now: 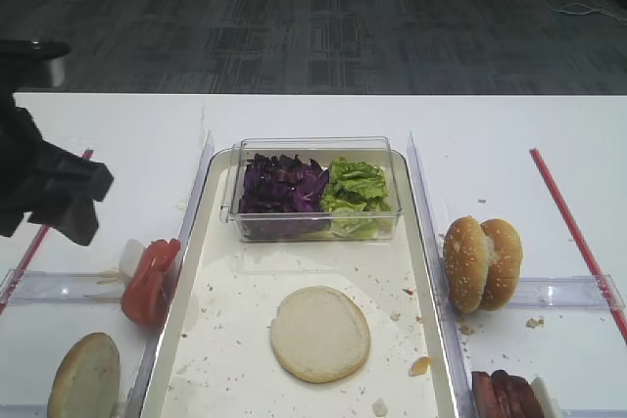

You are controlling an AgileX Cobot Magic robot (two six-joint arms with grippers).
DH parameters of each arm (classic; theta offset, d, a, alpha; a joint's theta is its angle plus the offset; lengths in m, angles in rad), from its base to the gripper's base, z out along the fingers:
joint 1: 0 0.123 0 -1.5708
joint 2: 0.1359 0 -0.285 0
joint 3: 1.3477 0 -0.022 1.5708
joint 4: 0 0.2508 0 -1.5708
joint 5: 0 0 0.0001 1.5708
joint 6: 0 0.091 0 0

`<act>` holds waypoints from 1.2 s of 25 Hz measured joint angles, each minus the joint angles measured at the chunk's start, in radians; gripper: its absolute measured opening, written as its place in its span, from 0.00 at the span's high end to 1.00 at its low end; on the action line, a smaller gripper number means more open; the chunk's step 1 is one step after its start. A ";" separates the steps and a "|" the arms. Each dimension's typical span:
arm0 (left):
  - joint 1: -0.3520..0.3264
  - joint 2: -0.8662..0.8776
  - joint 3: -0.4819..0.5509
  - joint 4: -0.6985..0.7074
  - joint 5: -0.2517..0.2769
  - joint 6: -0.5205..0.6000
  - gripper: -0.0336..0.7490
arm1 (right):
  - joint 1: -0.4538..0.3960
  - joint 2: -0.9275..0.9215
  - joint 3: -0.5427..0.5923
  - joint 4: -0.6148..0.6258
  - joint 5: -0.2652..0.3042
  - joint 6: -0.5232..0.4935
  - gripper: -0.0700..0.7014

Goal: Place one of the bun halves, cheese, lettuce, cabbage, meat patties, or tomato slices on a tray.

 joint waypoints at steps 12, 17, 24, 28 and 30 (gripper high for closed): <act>0.246 0.000 0.000 0.041 0.040 0.046 0.30 | 0.000 0.000 0.000 0.000 0.000 0.000 0.14; 0.248 -0.001 0.000 0.048 0.042 0.047 0.30 | 0.000 0.000 0.000 0.000 0.000 0.000 0.14; 0.248 -0.064 0.005 0.048 0.086 0.047 0.30 | 0.000 0.000 0.000 0.000 0.000 0.000 0.14; 0.248 -0.151 0.078 0.048 0.096 0.049 0.30 | 0.000 0.000 0.000 0.000 0.000 0.000 0.14; 0.248 -0.200 0.120 0.048 0.108 0.047 0.30 | 0.000 0.000 0.000 0.000 0.000 0.000 0.14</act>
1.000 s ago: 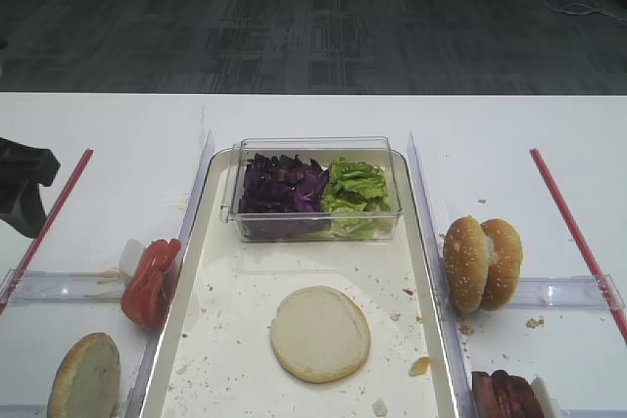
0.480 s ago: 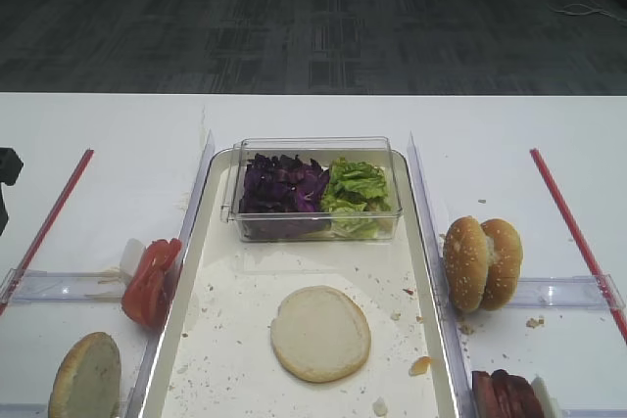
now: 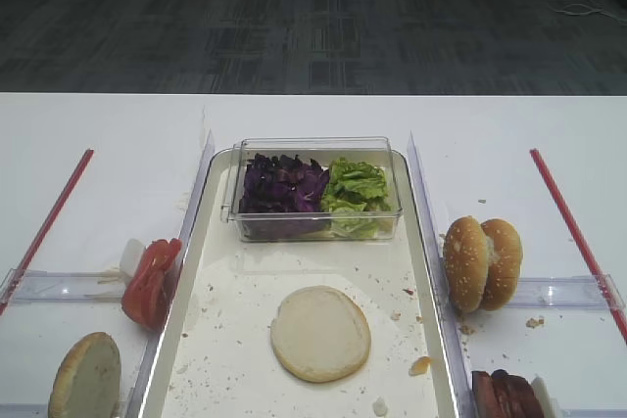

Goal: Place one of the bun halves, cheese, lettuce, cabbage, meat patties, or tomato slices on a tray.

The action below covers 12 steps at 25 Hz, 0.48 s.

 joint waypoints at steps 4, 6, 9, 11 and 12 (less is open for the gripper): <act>0.000 -0.111 0.077 0.000 0.043 0.000 0.30 | 0.000 0.000 0.000 0.000 0.000 0.000 0.14; 0.000 -0.174 0.113 0.000 0.066 0.000 0.30 | 0.000 0.000 0.000 0.000 0.000 0.000 0.14; 0.000 -0.269 0.170 0.000 0.094 0.000 0.30 | 0.000 0.000 0.000 0.000 0.000 0.000 0.14; 0.000 -0.334 0.210 0.001 0.102 0.000 0.30 | 0.000 0.000 0.000 0.000 0.000 0.000 0.14; 0.000 -0.370 0.231 0.001 0.105 0.000 0.30 | 0.000 0.000 0.000 0.000 0.000 0.000 0.14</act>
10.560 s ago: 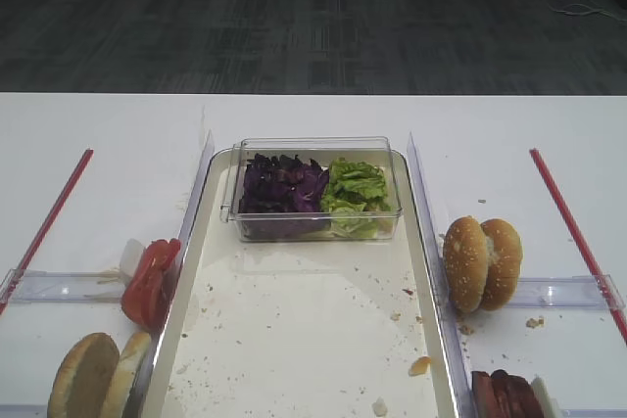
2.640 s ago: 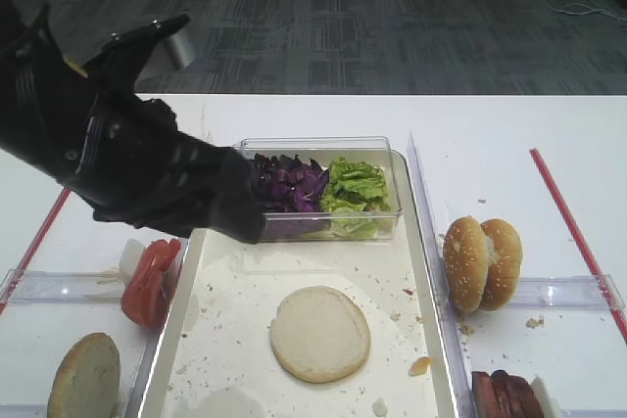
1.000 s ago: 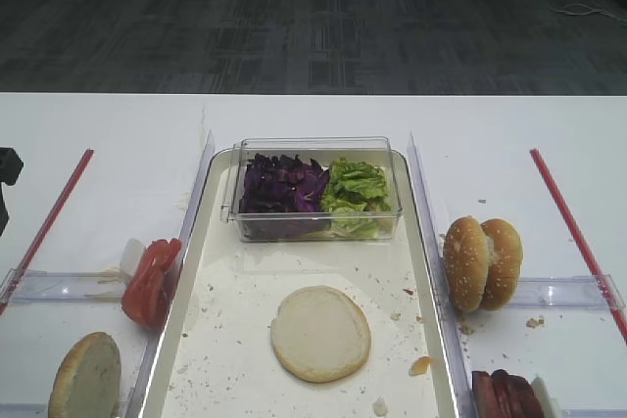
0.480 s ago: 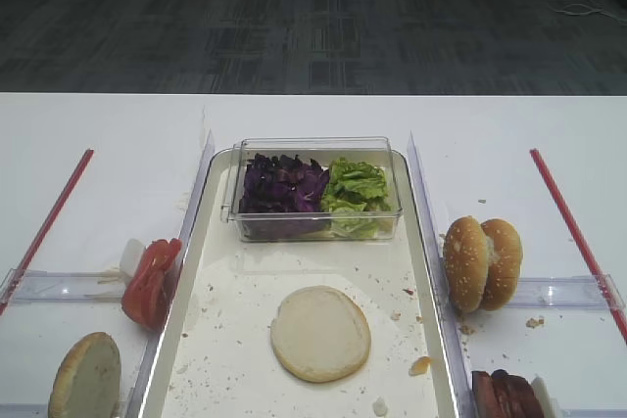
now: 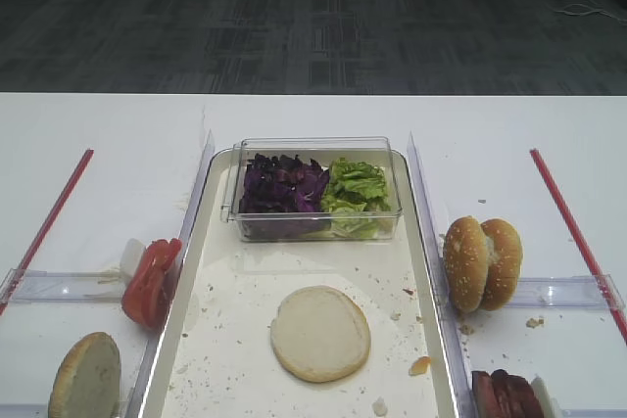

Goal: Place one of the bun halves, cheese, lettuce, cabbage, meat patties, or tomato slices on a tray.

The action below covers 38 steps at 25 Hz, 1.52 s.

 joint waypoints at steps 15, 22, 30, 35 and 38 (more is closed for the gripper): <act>0.000 -0.398 0.107 -0.002 -0.010 0.009 0.30 | 0.000 0.000 0.000 0.000 0.000 -0.004 0.14; 0.000 -0.582 0.107 -0.002 -0.007 0.015 0.30 | 0.000 0.000 0.000 0.000 0.000 -0.004 0.14; 0.000 -0.806 0.107 -0.003 0.005 0.020 0.30 | 0.000 0.000 0.000 0.000 0.000 -0.004 0.14; 0.000 -0.817 0.107 -0.004 0.007 0.021 0.30 | 0.000 0.000 0.000 -0.002 0.000 -0.004 0.14; 0.000 -0.817 0.107 -0.004 0.007 0.021 0.30 | 0.000 0.000 0.000 -0.002 0.000 -0.004 0.14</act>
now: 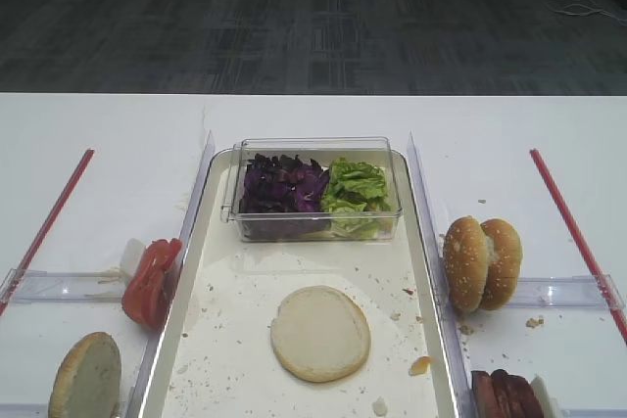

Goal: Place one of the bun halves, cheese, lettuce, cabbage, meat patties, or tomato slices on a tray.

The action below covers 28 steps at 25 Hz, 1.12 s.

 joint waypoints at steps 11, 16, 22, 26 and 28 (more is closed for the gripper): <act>0.000 -0.002 0.000 -0.002 0.000 0.002 0.30 | 0.000 0.000 0.000 0.000 0.000 0.000 0.14; 0.000 -0.002 0.000 -0.002 0.000 0.002 0.31 | 0.000 0.000 0.000 0.000 0.000 0.000 0.14; 0.000 -0.002 0.000 -0.002 0.000 0.002 0.31 | 0.000 0.000 0.000 0.000 0.000 0.000 0.14; 0.000 -0.002 0.000 -0.002 0.000 0.002 0.31 | 0.000 0.000 0.000 0.000 0.000 0.000 0.14; 0.000 -0.002 0.000 -0.002 0.000 0.002 0.31 | 0.000 0.000 0.000 0.000 0.000 0.000 0.14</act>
